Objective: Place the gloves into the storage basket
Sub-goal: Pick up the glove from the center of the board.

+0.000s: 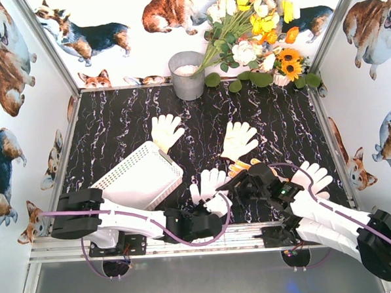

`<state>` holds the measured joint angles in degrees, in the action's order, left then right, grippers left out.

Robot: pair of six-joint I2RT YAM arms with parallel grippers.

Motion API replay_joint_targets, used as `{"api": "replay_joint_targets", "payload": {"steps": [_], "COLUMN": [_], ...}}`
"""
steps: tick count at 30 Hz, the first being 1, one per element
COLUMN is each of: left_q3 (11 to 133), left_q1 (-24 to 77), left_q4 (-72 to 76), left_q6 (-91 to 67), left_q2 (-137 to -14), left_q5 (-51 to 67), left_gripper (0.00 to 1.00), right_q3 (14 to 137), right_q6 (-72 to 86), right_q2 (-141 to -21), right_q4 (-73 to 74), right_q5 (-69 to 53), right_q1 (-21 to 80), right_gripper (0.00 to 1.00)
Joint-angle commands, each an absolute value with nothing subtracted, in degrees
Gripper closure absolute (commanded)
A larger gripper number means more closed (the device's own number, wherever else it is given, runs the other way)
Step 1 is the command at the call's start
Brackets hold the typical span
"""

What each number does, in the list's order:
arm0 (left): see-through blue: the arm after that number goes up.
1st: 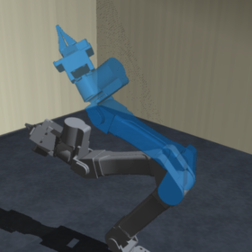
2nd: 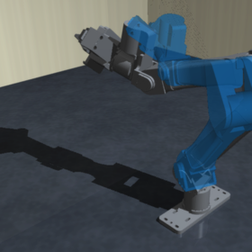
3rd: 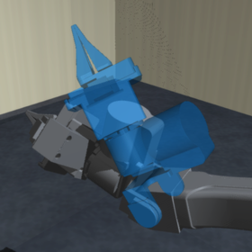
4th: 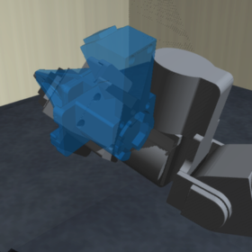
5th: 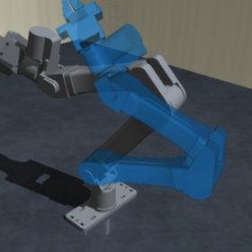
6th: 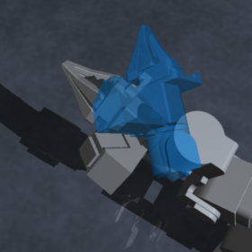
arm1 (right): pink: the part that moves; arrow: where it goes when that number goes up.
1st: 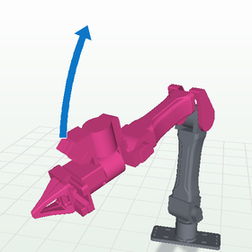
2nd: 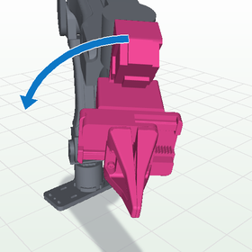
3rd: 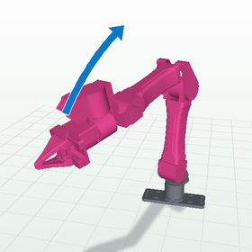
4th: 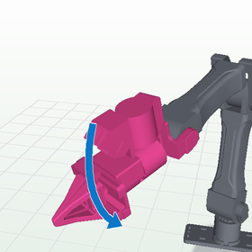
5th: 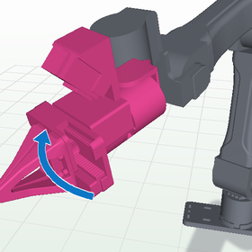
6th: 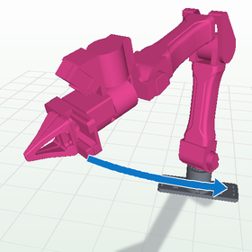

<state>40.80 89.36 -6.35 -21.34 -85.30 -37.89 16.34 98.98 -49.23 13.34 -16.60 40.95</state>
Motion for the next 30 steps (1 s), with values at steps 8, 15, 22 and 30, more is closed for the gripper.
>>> {"api": "replay_joint_targets", "payload": {"steps": [8, 15, 22, 30], "left_q3": [40.4, 40.3, 38.8, 37.4], "left_q1": [87.9, 87.9, 87.8, 87.8], "left_q4": [-7.4, -6.3, -4.7, -2.5], "left_q6": [-24.6, -23.6, -22.8, -20.2], "left_q2": [-82.3, -81.1, -78.6, -75.8], "left_q5": [-38.1, -37.9, -36.6, -32.1], "left_gripper": [1.00, 1.00, 1.00, 1.00], "right_q3": [22.3, 20.1, 20.5, 20.3], "right_q6": [93.5, 95.0, 95.6, 95.8], "right_q2": [-59.4, -64.5, -71.0, -74.6], "right_q4": [6.9, -0.4, -6.4, -10.6], "right_q5": [-17.7, -18.9, -20.6, -21.9], "right_q1": [39.7, 40.1, 41.0, 42.4], "right_gripper": [0.37, 0.37, 0.37, 0.39]}}
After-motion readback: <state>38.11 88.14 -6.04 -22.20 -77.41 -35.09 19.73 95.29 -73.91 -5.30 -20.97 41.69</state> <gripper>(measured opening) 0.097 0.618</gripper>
